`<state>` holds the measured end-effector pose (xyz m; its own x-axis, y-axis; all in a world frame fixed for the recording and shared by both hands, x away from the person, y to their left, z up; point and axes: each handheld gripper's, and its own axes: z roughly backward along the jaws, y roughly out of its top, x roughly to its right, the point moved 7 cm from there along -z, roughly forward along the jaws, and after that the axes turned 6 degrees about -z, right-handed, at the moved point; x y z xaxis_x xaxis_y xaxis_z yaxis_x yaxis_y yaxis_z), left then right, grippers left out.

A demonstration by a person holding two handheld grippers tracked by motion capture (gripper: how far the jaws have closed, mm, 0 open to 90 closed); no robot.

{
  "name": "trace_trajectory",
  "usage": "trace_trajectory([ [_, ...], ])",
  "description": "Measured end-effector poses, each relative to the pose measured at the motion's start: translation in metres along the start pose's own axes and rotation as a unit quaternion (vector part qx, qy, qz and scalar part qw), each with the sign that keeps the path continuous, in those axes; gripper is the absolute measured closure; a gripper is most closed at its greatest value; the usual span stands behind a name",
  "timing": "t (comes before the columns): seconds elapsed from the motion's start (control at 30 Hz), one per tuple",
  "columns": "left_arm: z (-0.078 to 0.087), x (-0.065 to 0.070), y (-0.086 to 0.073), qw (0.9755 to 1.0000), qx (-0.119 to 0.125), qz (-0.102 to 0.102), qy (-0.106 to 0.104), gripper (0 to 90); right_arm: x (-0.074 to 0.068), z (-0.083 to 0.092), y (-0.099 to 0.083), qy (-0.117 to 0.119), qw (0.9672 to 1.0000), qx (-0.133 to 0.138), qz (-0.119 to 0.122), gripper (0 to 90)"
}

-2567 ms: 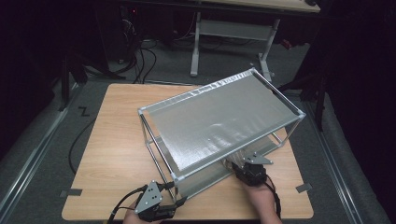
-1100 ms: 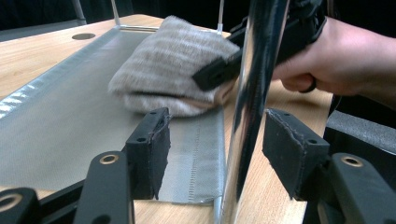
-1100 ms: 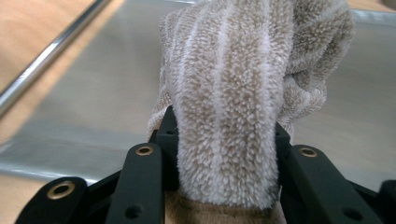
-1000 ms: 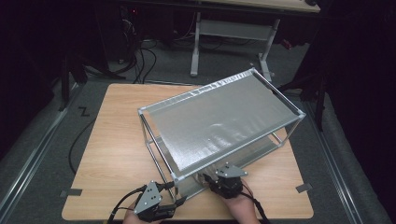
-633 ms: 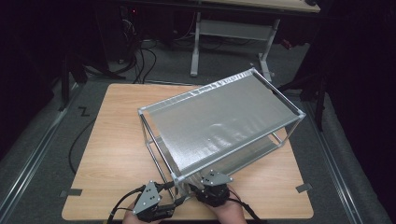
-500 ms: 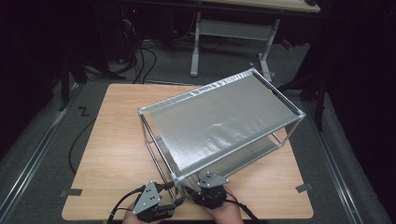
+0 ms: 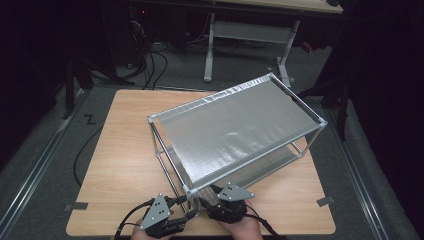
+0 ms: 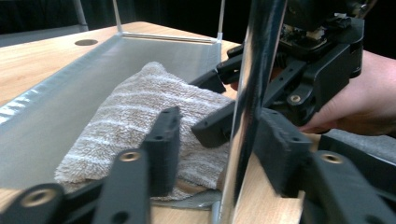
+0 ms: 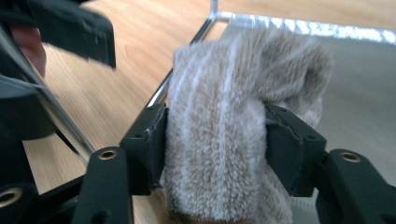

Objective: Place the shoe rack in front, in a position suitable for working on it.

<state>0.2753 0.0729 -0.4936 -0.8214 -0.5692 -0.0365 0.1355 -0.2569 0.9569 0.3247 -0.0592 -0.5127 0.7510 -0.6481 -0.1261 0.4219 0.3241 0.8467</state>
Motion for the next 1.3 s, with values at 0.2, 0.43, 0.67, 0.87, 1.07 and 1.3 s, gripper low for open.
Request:
trace_trajectory([
  [0.2, -0.003, 0.002, -0.001, 1.0, -0.007, -0.003, -0.001, 67.7, 0.003, -0.009, -0.003, -0.007, 0.9999, -0.012, -0.001, 51.1],
  [0.43, -0.003, 0.006, 0.0, 0.9999, -0.008, -0.015, -0.001, 79.9, 0.0, -0.022, -0.014, 0.001, 0.9988, -0.047, 0.011, 55.0],
  [0.67, -0.002, 0.006, 0.0, 0.9998, -0.01, -0.016, -0.001, 79.9, -0.016, -0.023, -0.016, 0.032, 0.998, -0.052, 0.013, 56.6],
  [0.87, -0.001, 0.005, -0.001, 0.9998, -0.009, -0.014, 0.007, 80.0, -0.019, -0.026, -0.016, 0.027, 0.9975, -0.06, 0.024, 56.6],
  [1.07, 0.003, 0.003, -0.002, 0.9997, -0.01, -0.011, 0.02, 80.1, -0.019, -0.031, -0.016, 0.027, 0.9969, -0.063, 0.039, 56.4],
  [1.3, 0.004, 0.001, -0.002, 0.9996, -0.012, -0.009, 0.025, 80.2, -0.017, -0.032, -0.016, 0.023, 0.9971, -0.064, 0.034, 56.5],
])
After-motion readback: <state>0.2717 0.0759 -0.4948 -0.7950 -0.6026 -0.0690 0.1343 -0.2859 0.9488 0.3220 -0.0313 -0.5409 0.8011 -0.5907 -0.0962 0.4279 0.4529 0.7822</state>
